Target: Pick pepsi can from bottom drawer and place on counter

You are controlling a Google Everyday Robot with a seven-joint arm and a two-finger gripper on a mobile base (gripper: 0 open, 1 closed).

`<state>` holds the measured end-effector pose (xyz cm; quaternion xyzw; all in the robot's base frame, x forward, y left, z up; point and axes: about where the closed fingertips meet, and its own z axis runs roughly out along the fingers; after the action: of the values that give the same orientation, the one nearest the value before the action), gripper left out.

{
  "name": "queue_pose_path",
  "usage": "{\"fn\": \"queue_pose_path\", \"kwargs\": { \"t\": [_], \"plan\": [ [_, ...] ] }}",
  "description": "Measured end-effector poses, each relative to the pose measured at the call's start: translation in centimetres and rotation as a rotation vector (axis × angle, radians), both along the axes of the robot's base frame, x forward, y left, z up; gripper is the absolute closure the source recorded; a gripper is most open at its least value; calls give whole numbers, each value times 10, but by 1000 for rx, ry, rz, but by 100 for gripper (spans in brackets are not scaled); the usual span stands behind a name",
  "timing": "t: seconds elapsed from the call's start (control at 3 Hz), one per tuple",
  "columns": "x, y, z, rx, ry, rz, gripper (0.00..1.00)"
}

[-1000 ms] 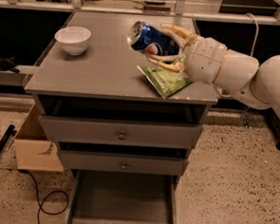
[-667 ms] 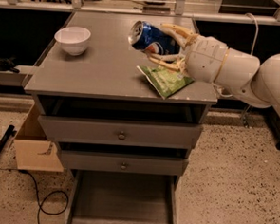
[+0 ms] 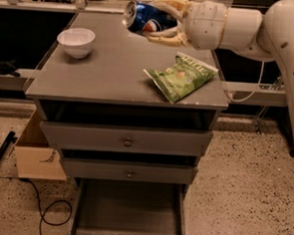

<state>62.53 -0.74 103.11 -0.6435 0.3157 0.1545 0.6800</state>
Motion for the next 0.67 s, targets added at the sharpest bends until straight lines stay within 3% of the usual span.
{"fn": "queue_pose_path", "kwargs": {
  "t": [0.33,0.67],
  "plan": [
    [8,31,10,-44,17,137,100],
    [6,38,21,-48,-2,189,100]
  ]
}}
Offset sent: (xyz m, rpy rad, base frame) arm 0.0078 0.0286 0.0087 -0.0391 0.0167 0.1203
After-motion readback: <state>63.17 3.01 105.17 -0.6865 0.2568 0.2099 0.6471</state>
